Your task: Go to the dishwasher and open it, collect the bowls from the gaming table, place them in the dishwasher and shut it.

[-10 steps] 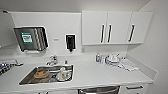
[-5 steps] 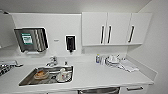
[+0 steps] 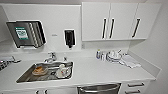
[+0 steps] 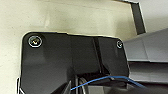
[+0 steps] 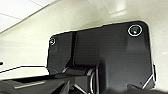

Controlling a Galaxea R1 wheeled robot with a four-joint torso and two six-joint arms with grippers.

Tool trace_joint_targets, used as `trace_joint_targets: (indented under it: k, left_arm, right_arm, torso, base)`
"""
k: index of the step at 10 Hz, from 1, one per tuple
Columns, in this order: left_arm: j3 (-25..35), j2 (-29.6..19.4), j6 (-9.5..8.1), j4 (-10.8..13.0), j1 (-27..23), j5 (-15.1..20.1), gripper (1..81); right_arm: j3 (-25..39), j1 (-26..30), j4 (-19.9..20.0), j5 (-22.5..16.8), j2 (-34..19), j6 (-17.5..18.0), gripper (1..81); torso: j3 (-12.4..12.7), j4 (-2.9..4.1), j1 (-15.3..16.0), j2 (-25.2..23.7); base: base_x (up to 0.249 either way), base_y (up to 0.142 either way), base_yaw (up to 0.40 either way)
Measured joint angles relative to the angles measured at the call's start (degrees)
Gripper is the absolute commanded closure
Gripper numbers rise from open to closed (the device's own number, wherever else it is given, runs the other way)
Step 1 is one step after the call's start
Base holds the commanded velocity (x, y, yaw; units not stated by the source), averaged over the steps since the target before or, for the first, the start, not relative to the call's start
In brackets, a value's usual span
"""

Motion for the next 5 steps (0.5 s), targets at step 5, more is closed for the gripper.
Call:
trace_joint_targets:
  k: [5]
  left_arm:
    - [4.5, -3.1, 0.00, 0.0, -0.3, -0.6, 1.0]
  right_arm:
    - [3.8, 3.7, 1.4, -0.1, -2.8, 0.2, 1.0]
  torso:
    - [-2.2, 0.00, 5.6, -8.8]
  base:
    - [0.000, 0.000, 0.000]
